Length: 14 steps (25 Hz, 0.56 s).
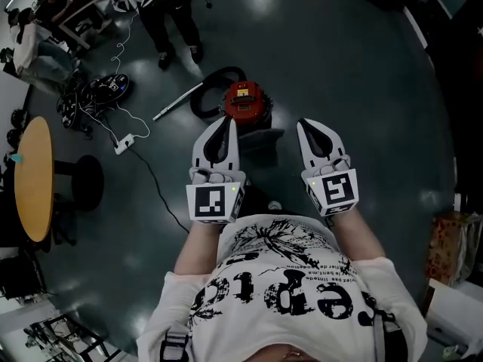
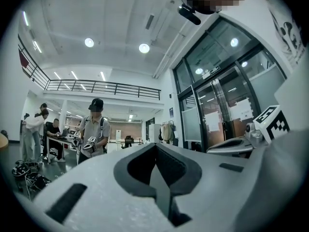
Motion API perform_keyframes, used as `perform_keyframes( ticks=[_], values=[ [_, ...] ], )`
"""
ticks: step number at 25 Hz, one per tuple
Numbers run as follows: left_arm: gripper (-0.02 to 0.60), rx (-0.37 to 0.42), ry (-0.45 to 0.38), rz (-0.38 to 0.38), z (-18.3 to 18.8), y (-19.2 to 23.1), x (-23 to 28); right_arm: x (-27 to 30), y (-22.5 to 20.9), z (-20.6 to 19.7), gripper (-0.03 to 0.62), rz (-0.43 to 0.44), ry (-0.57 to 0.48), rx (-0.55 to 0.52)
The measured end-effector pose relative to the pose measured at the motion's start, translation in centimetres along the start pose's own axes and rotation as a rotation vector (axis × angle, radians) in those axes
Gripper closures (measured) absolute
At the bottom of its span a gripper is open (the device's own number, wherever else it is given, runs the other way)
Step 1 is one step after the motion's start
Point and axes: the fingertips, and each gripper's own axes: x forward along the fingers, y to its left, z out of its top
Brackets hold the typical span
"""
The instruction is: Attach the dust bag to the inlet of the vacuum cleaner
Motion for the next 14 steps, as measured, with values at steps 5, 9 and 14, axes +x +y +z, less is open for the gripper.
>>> perform_keyframes(
  ticks=[5,9,14],
  values=[
    [0.578,-0.008,0.008,-0.005,-0.63,0.09,0.23,0.17,-0.03,-0.27,0.592,-0.003,0.007,0.005],
    [0.578,-0.017,0.028,-0.025,-0.56,-0.04,0.45,0.06,-0.43,-0.04,0.592,-0.015,0.016,0.014],
    [0.578,-0.020,0.023,-0.038,-0.13,-0.57,0.48,0.03,-0.39,-0.15,0.592,-0.006,0.023,0.009]
  ],
)
